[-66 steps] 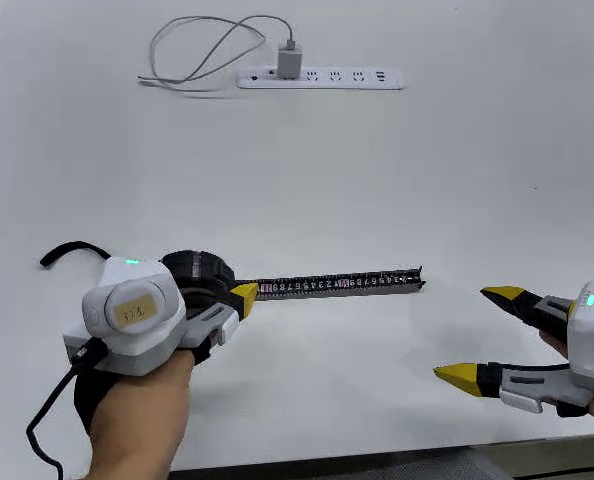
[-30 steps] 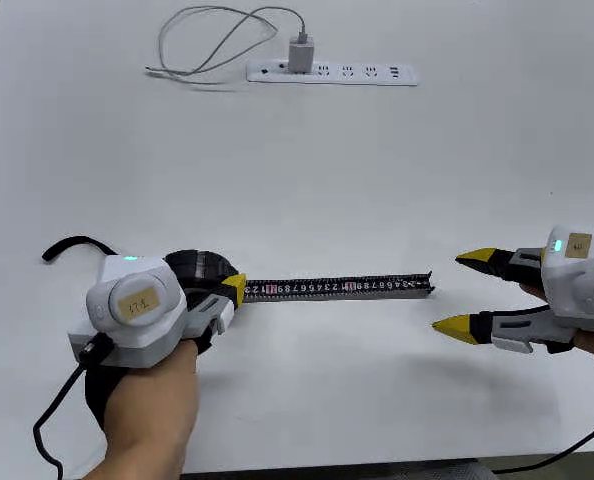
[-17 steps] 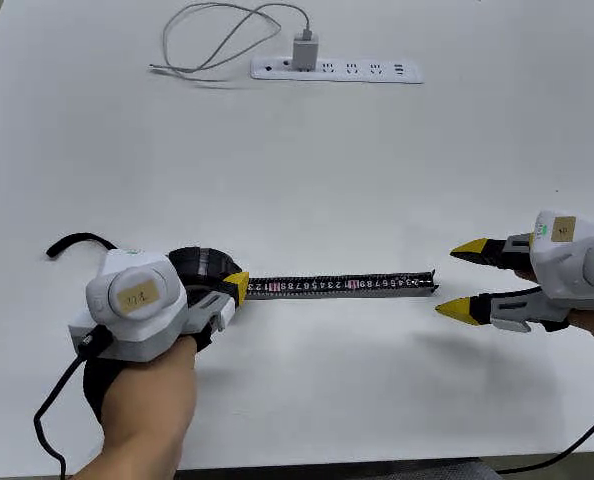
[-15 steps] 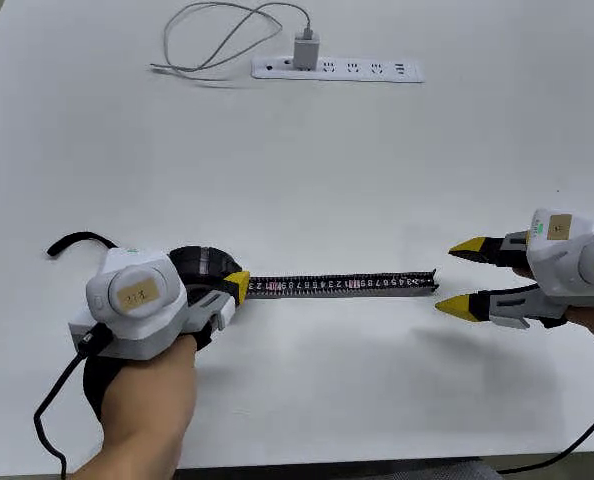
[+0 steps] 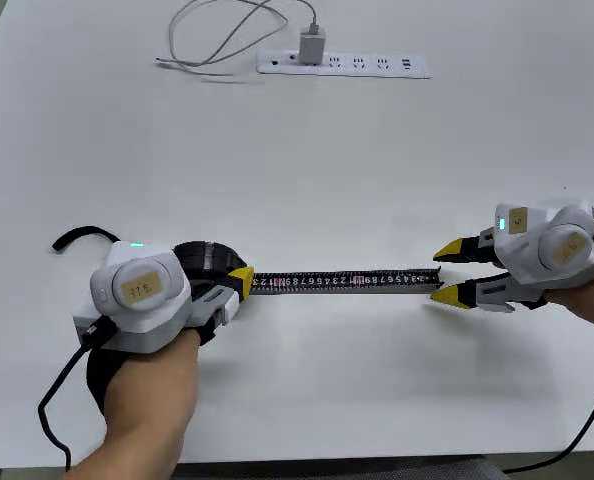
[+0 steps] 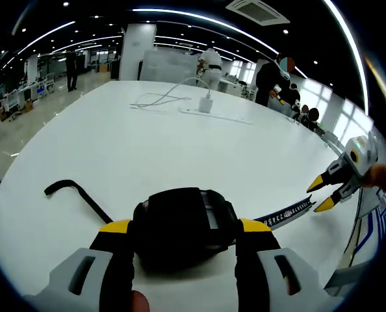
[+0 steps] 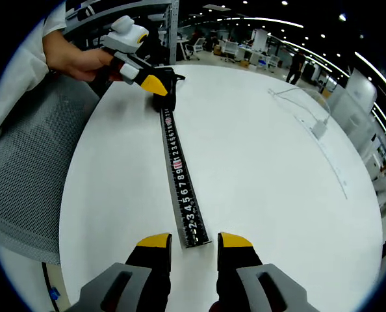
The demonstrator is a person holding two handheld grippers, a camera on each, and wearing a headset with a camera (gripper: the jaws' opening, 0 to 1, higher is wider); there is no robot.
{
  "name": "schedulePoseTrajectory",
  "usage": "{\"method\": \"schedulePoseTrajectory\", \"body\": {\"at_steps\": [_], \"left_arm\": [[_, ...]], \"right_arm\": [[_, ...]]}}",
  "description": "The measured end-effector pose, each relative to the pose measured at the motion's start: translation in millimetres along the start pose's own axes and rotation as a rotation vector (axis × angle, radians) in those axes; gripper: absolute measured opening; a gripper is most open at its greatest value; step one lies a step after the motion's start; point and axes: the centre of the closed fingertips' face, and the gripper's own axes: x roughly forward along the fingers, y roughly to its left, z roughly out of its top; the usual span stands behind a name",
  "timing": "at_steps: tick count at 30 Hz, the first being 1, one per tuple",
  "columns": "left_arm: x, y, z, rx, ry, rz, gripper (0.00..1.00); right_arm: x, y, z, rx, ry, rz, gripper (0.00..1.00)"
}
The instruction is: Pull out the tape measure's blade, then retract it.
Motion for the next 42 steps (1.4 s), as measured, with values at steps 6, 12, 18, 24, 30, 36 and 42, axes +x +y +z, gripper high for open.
{"method": "schedulePoseTrajectory", "body": {"at_steps": [6,12,18,24,30,36,42], "left_arm": [[0.2,0.3,-0.1,-0.001,0.001,0.0,0.59],[0.6,0.7,-0.3,-0.001,0.004,-0.002,0.59],[1.1,0.8,-0.3,-0.002,0.004,-0.004,0.59],[1.4,1.0,-0.4,-0.002,0.01,-0.003,0.59],[1.5,1.3,-0.7,-0.006,0.015,-0.008,0.59],[1.9,1.7,-0.7,-0.003,0.03,-0.01,0.57],[1.2,2.1,-1.6,0.004,0.043,-0.013,0.56]], "right_arm": [[4.0,0.5,-3.9,-0.043,0.031,0.033,0.19],[6.0,1.0,-4.2,-0.061,0.039,0.053,0.16],[7.4,0.9,-5.4,-0.074,0.041,0.06,0.13],[8.4,1.5,-7.5,-0.093,0.052,0.081,0.12],[9.0,1.5,-8.2,-0.119,0.068,0.086,0.11],[9.1,0.4,-9.0,-0.079,0.073,0.083,0.1],[10.0,-0.2,-7.8,-0.089,0.075,0.081,0.1]]}}
